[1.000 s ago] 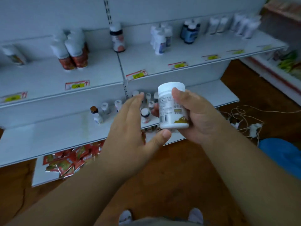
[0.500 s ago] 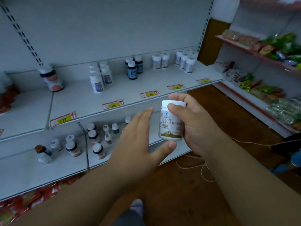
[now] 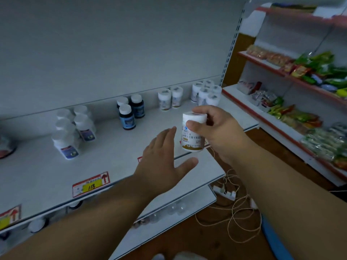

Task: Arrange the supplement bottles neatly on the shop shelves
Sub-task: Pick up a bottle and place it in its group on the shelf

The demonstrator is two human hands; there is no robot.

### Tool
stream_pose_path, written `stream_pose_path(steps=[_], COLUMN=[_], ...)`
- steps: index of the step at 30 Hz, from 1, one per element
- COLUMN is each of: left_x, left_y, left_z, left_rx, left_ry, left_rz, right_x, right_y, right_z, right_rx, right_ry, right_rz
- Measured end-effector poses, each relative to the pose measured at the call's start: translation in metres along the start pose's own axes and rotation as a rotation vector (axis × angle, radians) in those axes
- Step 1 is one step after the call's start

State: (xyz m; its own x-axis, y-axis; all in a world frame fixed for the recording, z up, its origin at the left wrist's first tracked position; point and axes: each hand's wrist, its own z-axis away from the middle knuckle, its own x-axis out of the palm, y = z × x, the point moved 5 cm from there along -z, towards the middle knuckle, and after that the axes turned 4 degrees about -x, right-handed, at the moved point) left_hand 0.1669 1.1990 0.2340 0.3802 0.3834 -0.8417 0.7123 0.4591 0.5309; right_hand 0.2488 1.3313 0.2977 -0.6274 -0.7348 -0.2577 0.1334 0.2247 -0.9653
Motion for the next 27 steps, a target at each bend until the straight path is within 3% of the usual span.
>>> stream_pose_path(steps=[6, 11, 15, 22, 27], left_x=[0.038, 0.077, 0.087, 0.083, 0.093], left_y=[-0.029, -0.052, -0.066, -0.076, -0.081], left_z=[-0.088, -0.143, -0.183, -0.223, -0.218], left_rx=[-0.148, -0.33, -0.446, -0.584, -0.637], left_ry=[-0.17, -0.168, -0.086, 0.009, -0.031], left_rz=[-0.28, -0.324, -0.301, -0.286, -0.256], right_x=[-0.01, 0.008, 0.028, 0.042, 0.049], right_y=[0.015, 0.051, 0.069, 0.071, 0.083], right_z=[-0.091, -0.167, -0.22, -0.268, -0.27], right_rx=[-0.162, -0.275, -0.363, -0.515, -0.511], right_ry=[-0.04, -0.211, -0.391, -0.449, -0.499], right_rz=[0.476, 0.76, 0.783, 0.775, 0.789])
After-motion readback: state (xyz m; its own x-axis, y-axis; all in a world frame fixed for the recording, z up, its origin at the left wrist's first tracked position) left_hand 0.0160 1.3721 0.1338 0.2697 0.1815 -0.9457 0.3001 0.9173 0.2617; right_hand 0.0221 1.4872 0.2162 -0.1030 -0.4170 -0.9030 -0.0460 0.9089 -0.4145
